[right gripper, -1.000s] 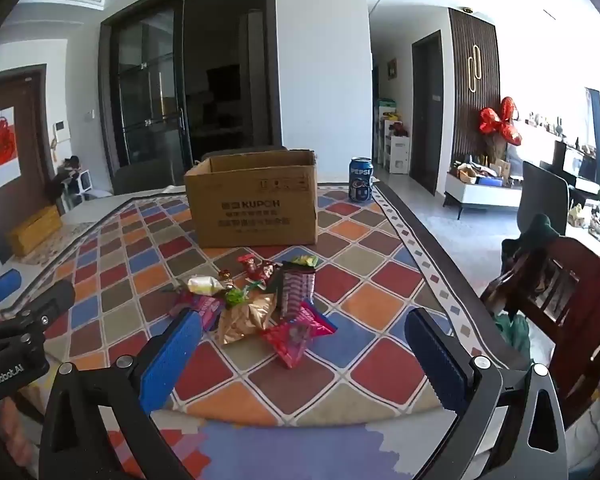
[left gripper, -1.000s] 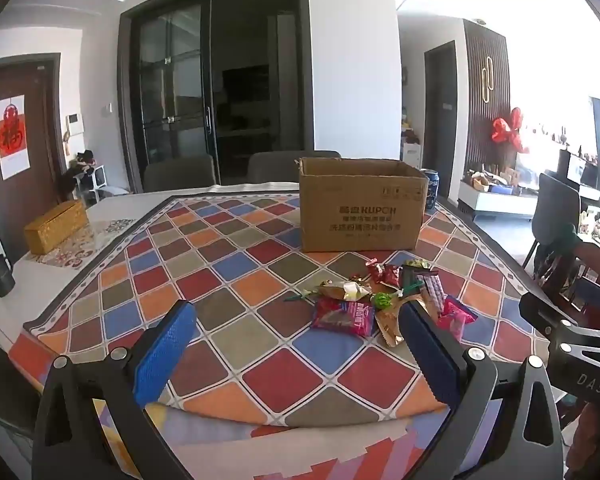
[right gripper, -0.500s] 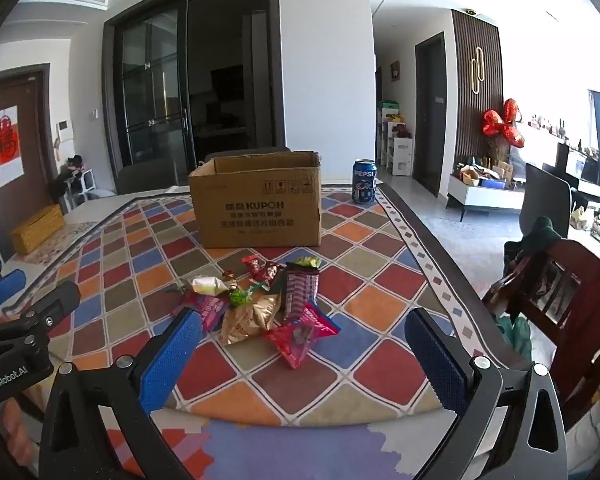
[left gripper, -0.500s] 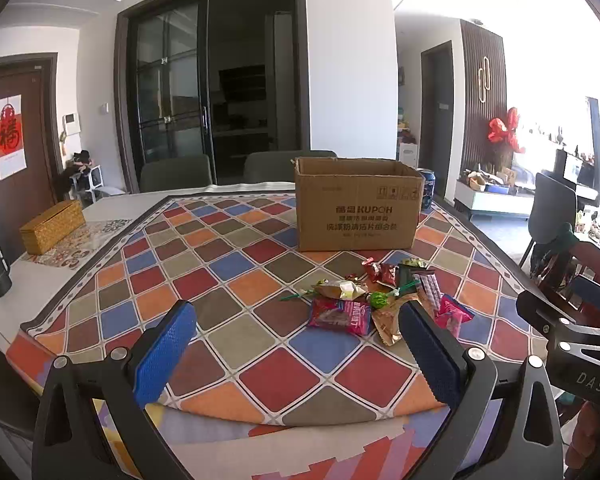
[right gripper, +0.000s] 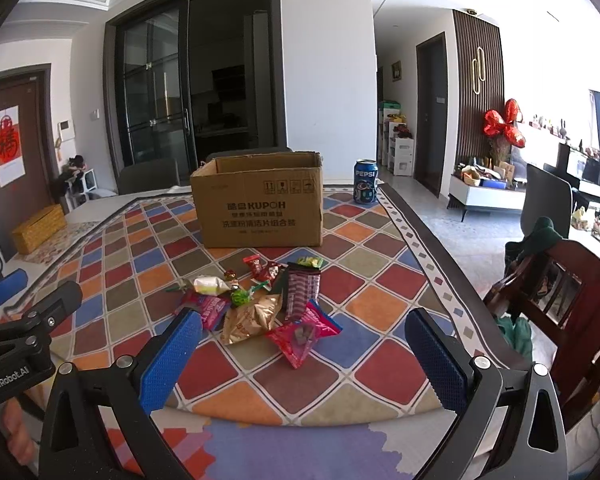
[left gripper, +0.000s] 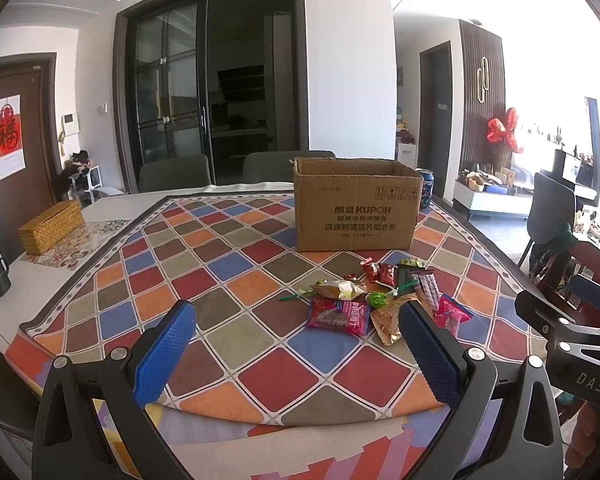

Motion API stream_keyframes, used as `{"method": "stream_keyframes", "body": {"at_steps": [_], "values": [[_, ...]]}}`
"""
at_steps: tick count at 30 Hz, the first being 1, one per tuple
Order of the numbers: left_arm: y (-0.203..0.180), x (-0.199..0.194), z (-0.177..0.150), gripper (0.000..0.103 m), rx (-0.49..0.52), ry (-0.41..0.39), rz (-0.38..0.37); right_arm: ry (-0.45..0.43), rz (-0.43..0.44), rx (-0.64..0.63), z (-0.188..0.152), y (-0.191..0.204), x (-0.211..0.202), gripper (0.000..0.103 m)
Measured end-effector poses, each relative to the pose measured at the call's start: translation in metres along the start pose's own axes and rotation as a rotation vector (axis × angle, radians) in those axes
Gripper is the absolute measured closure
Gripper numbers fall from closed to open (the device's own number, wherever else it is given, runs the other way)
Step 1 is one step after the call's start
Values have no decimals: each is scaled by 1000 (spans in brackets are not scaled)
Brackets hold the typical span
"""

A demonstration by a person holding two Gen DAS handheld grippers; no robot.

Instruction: Organize snacks

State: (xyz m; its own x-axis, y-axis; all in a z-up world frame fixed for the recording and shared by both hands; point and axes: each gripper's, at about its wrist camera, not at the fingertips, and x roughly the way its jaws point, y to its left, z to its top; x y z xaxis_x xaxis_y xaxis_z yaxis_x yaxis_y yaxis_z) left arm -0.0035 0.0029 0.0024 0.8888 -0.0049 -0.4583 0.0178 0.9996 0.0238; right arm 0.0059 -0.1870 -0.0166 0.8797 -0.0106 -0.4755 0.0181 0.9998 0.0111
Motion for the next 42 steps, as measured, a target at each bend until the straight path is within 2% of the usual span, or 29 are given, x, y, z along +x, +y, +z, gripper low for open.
{"method": "stream_keyframes", "body": {"at_steps": [42], "values": [[-4, 0, 1, 0, 1, 2, -6, 2, 3, 2, 0, 0, 0, 1]]}}
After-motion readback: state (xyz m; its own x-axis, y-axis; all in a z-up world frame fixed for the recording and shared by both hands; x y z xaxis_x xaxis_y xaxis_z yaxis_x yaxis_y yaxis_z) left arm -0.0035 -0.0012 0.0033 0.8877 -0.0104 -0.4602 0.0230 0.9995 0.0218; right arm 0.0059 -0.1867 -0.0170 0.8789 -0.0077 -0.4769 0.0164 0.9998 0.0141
